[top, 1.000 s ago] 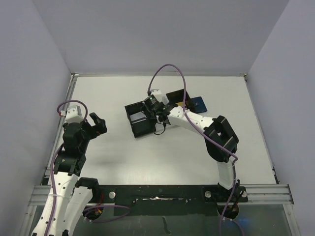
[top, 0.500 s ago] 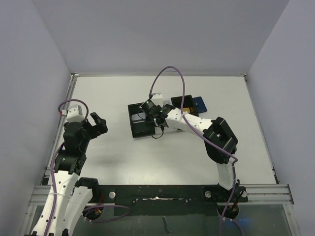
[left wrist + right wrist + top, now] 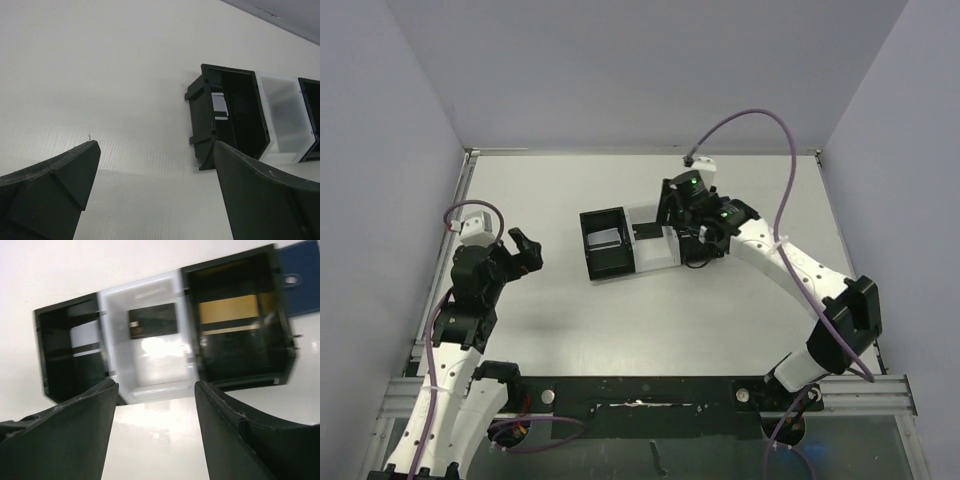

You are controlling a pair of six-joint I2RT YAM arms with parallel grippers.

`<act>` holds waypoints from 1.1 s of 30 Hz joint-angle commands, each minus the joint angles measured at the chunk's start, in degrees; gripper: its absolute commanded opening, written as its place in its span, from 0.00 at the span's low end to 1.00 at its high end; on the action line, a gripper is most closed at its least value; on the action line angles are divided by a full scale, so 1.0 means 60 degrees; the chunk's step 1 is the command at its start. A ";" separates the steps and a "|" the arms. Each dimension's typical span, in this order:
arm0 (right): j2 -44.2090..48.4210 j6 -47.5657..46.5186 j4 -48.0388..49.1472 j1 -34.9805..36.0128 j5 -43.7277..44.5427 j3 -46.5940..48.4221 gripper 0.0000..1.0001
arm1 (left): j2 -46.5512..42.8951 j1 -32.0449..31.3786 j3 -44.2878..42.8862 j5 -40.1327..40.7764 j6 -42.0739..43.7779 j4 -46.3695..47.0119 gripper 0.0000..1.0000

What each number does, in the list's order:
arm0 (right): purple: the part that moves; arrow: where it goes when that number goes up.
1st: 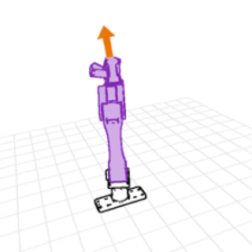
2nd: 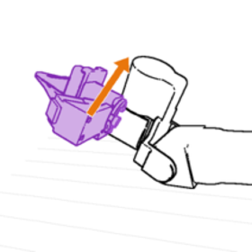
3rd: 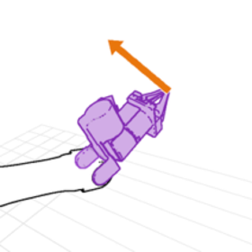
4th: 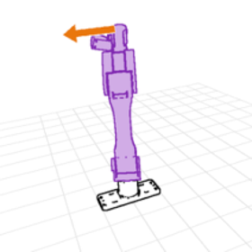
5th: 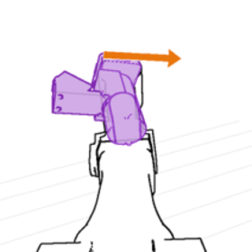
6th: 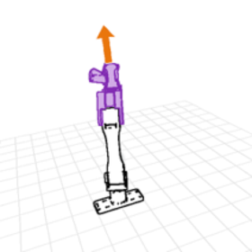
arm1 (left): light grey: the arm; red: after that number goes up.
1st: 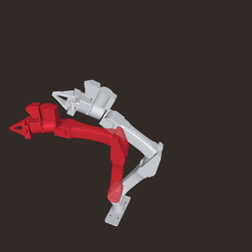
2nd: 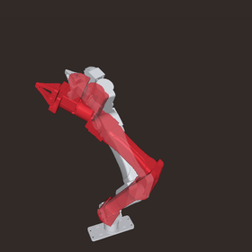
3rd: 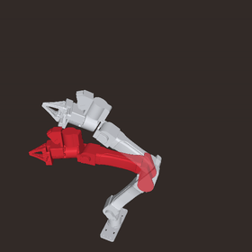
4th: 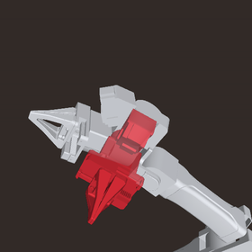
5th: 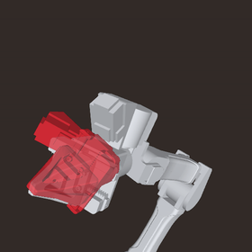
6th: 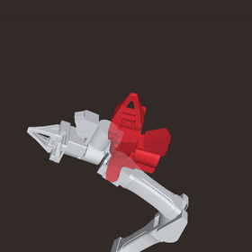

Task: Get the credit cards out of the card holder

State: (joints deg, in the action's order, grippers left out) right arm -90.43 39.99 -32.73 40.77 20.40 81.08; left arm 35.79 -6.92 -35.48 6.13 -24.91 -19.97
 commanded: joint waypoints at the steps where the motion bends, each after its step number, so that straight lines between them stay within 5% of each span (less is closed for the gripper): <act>1: 0.0722 -0.0465 0.0681 -0.1127 -0.1184 -0.1295 0.64 | 0.0723 0.0057 -0.0045 -0.1170 0.0202 0.0741 0.97; 8: -0.0418 -0.0961 0.0280 -0.1488 -0.1655 -0.1122 0.62 | 0.2066 0.0054 -0.0618 -0.1681 0.0280 0.0235 0.97; 19: -0.2575 -0.1675 -0.0346 -0.1490 -0.1115 0.0363 0.56 | 0.2062 0.0069 -0.0509 -0.1769 0.0284 0.0404 0.97; 29: -0.2711 -0.1956 -0.2074 -0.1564 -0.1208 0.1594 0.12 | 0.2076 0.0098 -0.0524 -0.1761 0.0299 0.0388 0.97; 33: -0.2607 -0.1990 -0.2846 -0.1581 -0.1541 0.2160 0.08 | 0.2078 0.0107 -0.0531 -0.1804 0.0298 0.0397 0.96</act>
State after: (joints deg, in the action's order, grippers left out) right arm -108.71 28.95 -44.77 31.64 12.51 88.33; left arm 49.08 -6.66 -35.73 -3.62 -24.16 -20.32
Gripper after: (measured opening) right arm 0.274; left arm 0.966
